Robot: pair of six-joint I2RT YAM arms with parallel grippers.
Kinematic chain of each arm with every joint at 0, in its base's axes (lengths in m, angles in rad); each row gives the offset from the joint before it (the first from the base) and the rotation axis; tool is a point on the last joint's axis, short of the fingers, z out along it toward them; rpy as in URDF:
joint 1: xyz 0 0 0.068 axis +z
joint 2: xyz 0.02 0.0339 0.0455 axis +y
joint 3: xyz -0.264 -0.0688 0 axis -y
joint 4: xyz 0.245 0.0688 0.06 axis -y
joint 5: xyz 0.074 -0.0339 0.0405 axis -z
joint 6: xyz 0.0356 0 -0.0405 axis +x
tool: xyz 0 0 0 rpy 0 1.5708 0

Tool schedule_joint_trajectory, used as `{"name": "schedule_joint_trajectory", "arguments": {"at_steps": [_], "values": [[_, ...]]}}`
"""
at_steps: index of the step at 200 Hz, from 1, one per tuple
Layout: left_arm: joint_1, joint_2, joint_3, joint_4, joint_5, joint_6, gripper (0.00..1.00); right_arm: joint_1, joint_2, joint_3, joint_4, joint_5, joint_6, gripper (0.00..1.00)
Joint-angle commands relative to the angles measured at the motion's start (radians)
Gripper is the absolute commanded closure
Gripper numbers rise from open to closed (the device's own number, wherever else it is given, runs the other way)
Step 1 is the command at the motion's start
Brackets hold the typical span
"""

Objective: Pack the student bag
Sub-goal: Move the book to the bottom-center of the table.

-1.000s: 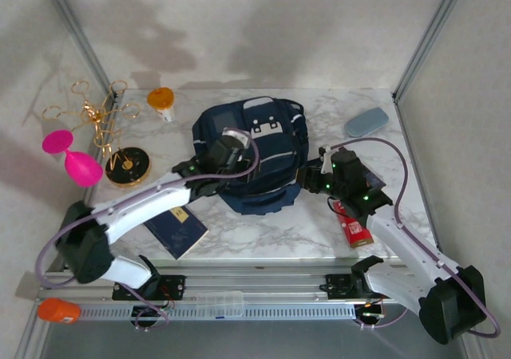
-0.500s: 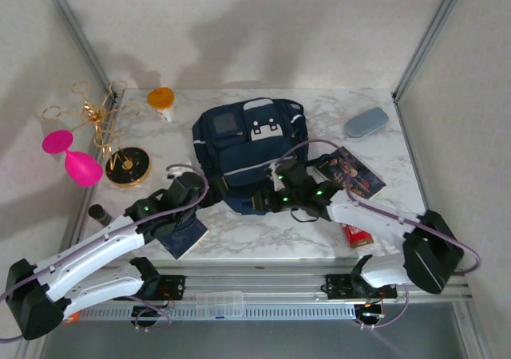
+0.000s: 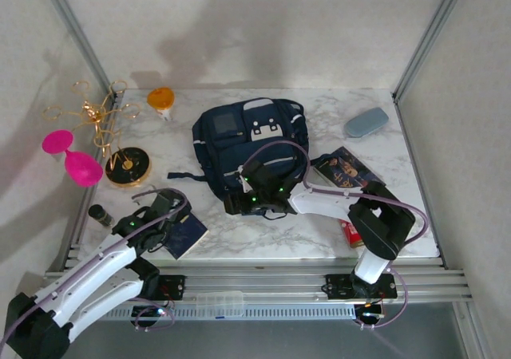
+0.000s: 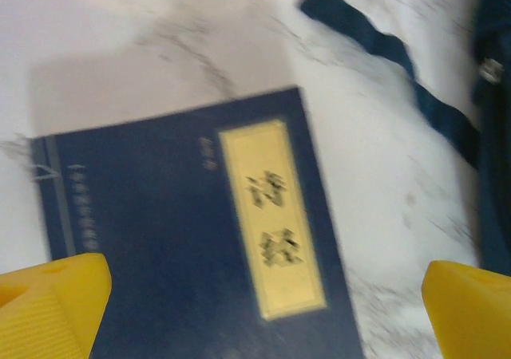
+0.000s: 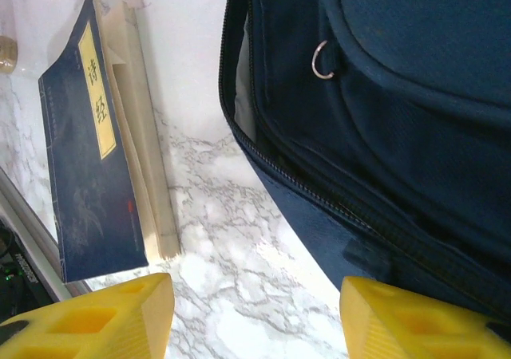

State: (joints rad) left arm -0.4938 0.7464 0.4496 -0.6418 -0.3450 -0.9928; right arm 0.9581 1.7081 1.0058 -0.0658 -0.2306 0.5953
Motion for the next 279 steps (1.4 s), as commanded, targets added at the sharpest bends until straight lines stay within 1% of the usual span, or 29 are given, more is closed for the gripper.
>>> {"name": "schedule_joint_trajectory", "arguments": {"at_steps": [1,17,42,55,75,98,114,127,141,161,177,198,238,246,279], "values": [[0.074,-0.006,-0.025,-0.15,-0.094,-0.326,0.01,0.003,0.037,0.041,0.022,-0.029,-0.009,0.43],[0.139,0.029,-0.022,-0.14,-0.092,-0.3,0.01,0.003,0.043,0.047,0.021,-0.022,-0.015,0.42],[0.2,0.069,-0.044,-0.117,-0.078,-0.326,0.01,-0.001,0.038,0.041,0.023,-0.016,-0.015,0.41],[0.249,0.072,-0.074,-0.053,-0.045,-0.289,0.01,-0.005,0.03,0.036,0.024,-0.015,-0.015,0.41],[0.288,0.096,-0.127,0.028,0.038,-0.271,0.01,-0.01,0.011,0.022,0.022,-0.004,-0.015,0.41],[0.287,0.134,-0.15,0.116,0.099,-0.243,0.01,-0.016,-0.008,0.007,0.017,-0.001,-0.015,0.4],[0.287,0.159,-0.15,0.182,0.144,-0.199,0.01,-0.019,-0.018,0.0,0.008,0.002,-0.021,0.4],[0.283,0.178,-0.162,0.258,0.214,-0.175,0.01,-0.019,-0.028,-0.011,-0.002,0.013,-0.023,0.4],[0.269,0.196,-0.17,0.333,0.265,-0.168,0.01,-0.018,-0.043,-0.019,-0.017,0.035,-0.025,0.39],[0.242,0.212,-0.148,0.4,0.306,-0.161,0.01,-0.018,-0.06,-0.019,-0.034,0.04,-0.016,0.39],[0.22,0.234,-0.131,0.478,0.349,-0.154,0.01,-0.016,-0.068,-0.025,-0.038,0.02,0.016,0.38],[0.205,0.274,-0.091,0.517,0.372,-0.121,0.01,-0.006,-0.076,-0.021,-0.057,0.014,0.054,0.38],[0.176,0.298,-0.058,0.626,0.438,-0.064,0.04,0.057,-0.058,0.037,-0.096,0.031,0.106,0.38],[0.174,0.297,-0.053,0.627,0.438,-0.048,0.04,0.071,-0.042,0.05,-0.099,0.038,0.12,0.38],[0.175,0.248,-0.027,0.458,0.361,-0.019,0.06,0.108,0.033,0.095,-0.095,0.028,0.232,0.4]]}}
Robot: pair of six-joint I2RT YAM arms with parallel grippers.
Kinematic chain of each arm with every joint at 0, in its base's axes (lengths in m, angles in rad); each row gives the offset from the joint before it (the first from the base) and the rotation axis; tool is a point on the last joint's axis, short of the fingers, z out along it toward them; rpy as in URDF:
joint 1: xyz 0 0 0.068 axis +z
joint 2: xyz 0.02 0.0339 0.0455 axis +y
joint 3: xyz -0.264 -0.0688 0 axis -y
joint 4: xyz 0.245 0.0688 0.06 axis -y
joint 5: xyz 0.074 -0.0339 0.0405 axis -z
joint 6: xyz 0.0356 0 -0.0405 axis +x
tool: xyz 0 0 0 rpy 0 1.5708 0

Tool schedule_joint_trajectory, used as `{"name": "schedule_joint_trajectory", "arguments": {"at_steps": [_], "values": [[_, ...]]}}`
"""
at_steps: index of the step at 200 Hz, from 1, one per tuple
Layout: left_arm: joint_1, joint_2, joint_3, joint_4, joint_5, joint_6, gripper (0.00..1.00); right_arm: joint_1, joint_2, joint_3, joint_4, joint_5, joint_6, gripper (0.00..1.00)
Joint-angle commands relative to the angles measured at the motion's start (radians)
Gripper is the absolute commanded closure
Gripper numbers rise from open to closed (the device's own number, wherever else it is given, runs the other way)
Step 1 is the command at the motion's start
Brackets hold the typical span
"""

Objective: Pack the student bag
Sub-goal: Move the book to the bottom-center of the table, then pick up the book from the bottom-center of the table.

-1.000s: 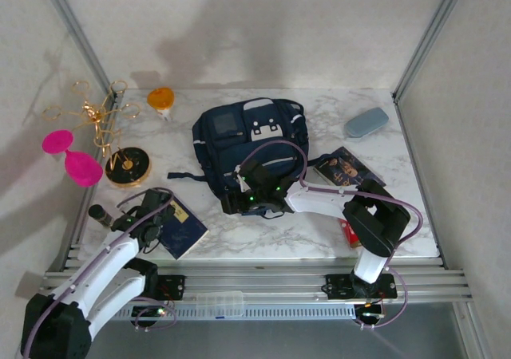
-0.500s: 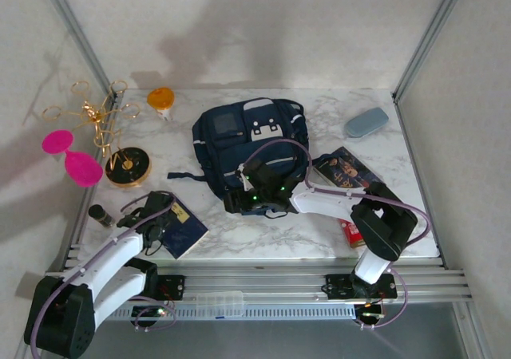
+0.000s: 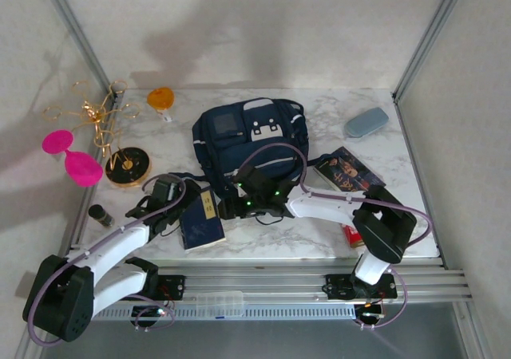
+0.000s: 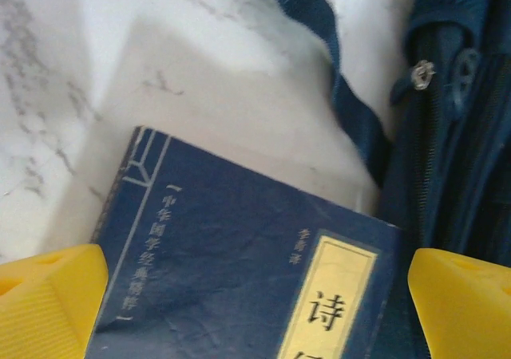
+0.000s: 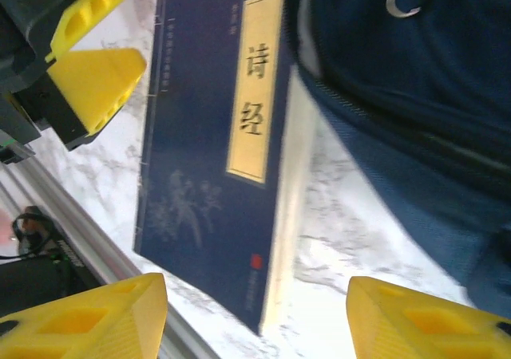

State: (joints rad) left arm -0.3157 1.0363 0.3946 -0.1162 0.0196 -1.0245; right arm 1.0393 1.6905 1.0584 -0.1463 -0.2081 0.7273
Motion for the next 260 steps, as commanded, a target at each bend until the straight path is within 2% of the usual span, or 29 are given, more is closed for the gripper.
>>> {"name": "schedule_joint_trajectory", "arguments": {"at_steps": [1,34,68,107,142,170,224,260], "values": [[-0.003,-0.043,0.027,-0.072,-0.006,0.013,0.06,0.028,0.053,0.043,-0.013,0.005,0.102,0.4],[-0.021,-0.082,0.002,-0.202,-0.051,0.028,0.15,0.049,0.132,0.067,0.001,0.003,0.179,0.36],[-0.065,-0.106,-0.032,-0.243,-0.075,0.035,0.22,0.061,0.208,0.104,0.015,0.01,0.198,0.33],[-0.078,-0.052,-0.056,-0.22,-0.086,0.052,0.31,0.063,0.276,0.148,0.047,-0.002,0.207,0.31],[-0.081,-0.005,-0.076,-0.159,-0.058,0.063,0.41,0.076,0.304,0.194,0.027,0.005,0.19,0.34],[-0.083,-0.002,-0.089,-0.157,-0.086,0.058,0.48,0.084,0.302,0.218,0.018,-0.009,0.185,0.39],[-0.089,-0.008,-0.106,-0.168,-0.119,0.052,0.54,0.085,0.256,0.249,-0.009,-0.011,0.154,0.45],[-0.092,-0.016,-0.113,-0.18,-0.141,0.047,0.55,0.084,0.237,0.26,-0.032,-0.005,0.143,0.56]]}}
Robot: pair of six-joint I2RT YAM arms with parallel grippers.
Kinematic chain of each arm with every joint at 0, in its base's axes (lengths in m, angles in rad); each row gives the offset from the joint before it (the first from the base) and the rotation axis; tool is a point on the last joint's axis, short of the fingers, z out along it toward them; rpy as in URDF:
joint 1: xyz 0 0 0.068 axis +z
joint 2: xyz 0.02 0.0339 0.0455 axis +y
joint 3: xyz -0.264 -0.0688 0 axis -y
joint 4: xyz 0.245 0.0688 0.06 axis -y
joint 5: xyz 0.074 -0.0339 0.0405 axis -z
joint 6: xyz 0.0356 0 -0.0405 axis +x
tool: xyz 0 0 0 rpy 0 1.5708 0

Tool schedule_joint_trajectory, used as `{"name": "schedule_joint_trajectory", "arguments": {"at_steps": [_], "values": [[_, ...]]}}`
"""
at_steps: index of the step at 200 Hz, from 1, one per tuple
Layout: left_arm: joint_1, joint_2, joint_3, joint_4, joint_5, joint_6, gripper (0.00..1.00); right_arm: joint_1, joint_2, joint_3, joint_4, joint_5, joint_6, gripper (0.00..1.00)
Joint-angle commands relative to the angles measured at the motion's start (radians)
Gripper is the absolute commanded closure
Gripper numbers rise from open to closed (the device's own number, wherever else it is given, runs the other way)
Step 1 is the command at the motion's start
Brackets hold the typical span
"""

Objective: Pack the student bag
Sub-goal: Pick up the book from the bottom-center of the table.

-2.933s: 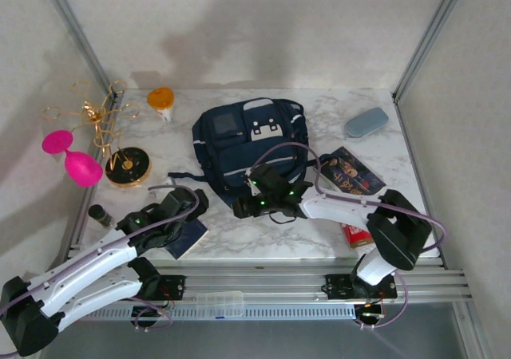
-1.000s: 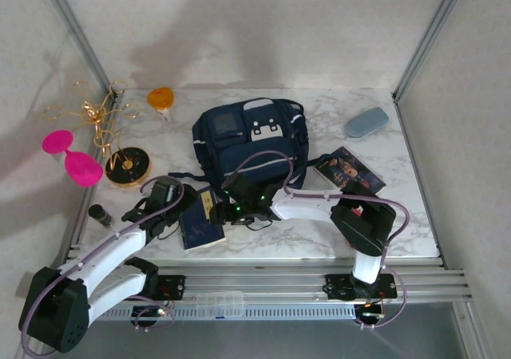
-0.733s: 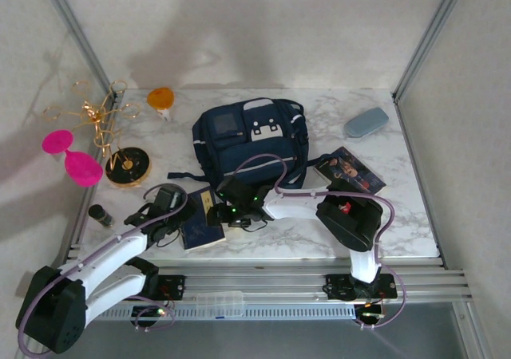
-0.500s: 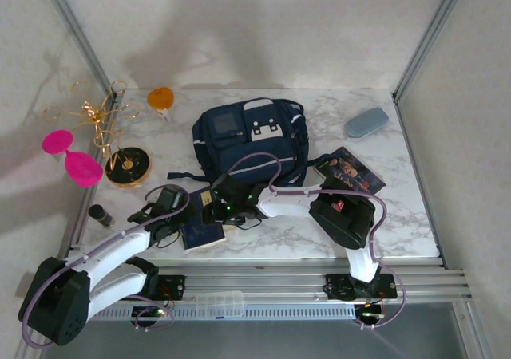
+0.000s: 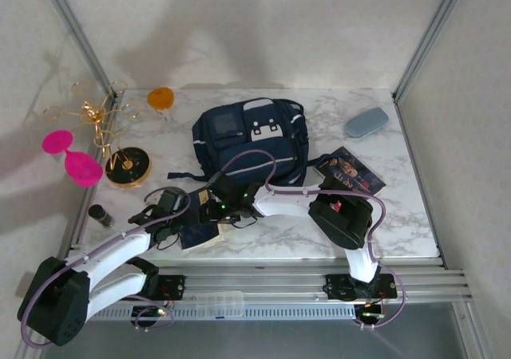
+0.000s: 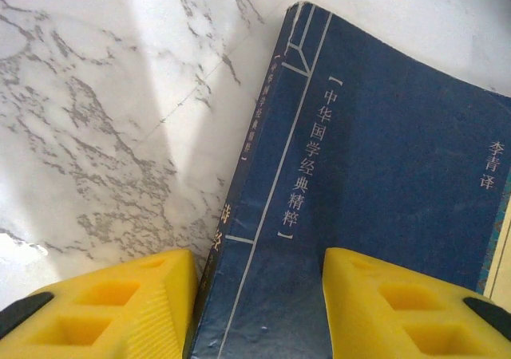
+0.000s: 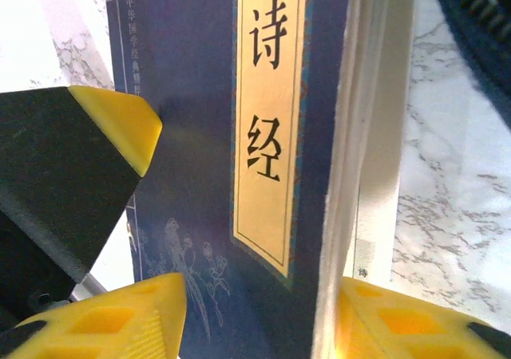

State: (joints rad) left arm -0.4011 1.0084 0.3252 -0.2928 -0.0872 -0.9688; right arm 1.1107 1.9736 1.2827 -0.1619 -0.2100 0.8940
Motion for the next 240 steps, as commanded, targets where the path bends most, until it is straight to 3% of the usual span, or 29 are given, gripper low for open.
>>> {"name": "schedule_joint_trajectory", "arguments": {"at_steps": [1,97,190,240], "values": [[-0.007,0.012,-0.045,-0.003,-0.034,-0.008,0.55,0.013,-0.046,0.036,-0.018,-0.002,-0.024,0.56],[-0.022,0.034,-0.038,0.001,-0.052,-0.019,0.56,0.017,-0.079,0.025,-0.051,0.03,-0.053,0.66],[-0.03,0.028,-0.015,-0.019,-0.066,-0.02,0.56,0.017,-0.072,0.038,-0.034,0.006,-0.079,0.97],[-0.03,-0.028,0.0,-0.05,-0.072,-0.027,0.51,0.018,-0.101,0.037,-0.015,0.007,-0.093,1.0]]}}
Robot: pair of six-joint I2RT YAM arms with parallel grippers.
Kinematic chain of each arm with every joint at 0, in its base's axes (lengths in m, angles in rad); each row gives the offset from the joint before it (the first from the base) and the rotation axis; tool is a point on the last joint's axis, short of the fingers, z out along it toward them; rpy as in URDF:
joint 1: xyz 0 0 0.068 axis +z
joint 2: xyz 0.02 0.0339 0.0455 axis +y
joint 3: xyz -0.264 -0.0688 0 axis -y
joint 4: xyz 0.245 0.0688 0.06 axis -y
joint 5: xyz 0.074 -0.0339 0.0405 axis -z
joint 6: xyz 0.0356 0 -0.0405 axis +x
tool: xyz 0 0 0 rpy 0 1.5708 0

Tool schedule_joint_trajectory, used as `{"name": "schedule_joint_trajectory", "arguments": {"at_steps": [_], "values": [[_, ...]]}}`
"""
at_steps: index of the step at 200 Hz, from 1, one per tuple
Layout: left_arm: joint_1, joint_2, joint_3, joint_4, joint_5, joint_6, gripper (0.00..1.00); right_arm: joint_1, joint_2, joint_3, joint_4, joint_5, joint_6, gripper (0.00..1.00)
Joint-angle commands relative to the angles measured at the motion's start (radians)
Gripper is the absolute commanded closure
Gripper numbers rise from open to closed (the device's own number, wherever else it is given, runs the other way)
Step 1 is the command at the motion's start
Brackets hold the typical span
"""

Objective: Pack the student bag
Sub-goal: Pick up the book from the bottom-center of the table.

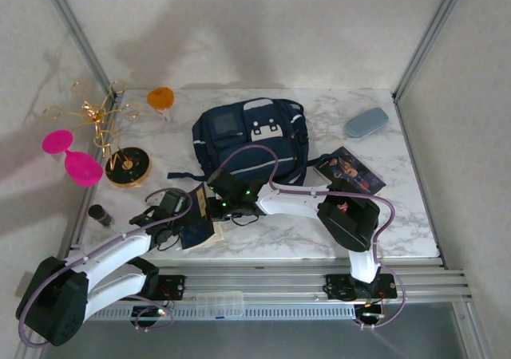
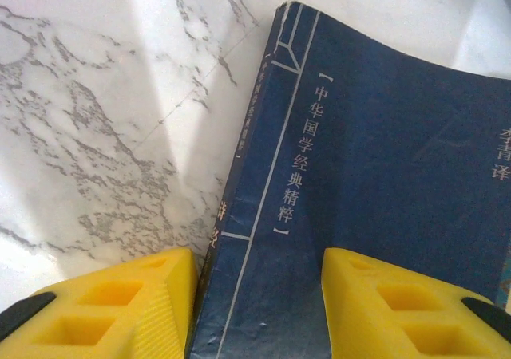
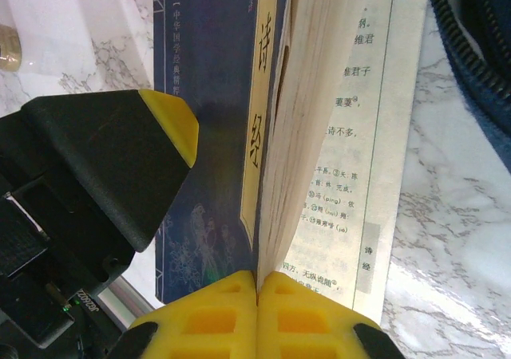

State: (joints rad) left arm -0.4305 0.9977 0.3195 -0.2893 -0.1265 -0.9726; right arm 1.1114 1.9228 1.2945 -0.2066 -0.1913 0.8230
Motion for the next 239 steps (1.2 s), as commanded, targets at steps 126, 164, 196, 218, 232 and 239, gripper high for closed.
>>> {"name": "schedule_joint_trajectory", "arguments": {"at_steps": [126,164,196,218,232,239], "values": [[0.011,-0.23,0.471,-0.385,-0.109,0.069,0.04,-0.008,-0.346,-0.016,0.151,-0.054,-0.042,1.0],[0.024,-0.226,0.638,-0.397,-0.002,0.169,0.01,-0.083,-0.449,-0.017,0.127,-0.117,-0.066,1.0],[0.029,-0.237,0.698,-0.356,0.12,0.2,0.01,-0.176,-0.542,-0.029,0.097,-0.195,-0.116,1.0],[0.03,-0.239,0.664,-0.252,0.259,0.202,0.01,-0.268,-0.615,-0.086,0.121,-0.271,-0.125,1.0],[0.03,-0.23,0.621,-0.169,0.36,0.192,0.01,-0.337,-0.651,-0.122,0.15,-0.349,-0.108,1.0],[0.03,-0.225,0.59,-0.11,0.416,0.176,0.01,-0.368,-0.668,-0.14,0.167,-0.385,-0.102,1.0]]}}
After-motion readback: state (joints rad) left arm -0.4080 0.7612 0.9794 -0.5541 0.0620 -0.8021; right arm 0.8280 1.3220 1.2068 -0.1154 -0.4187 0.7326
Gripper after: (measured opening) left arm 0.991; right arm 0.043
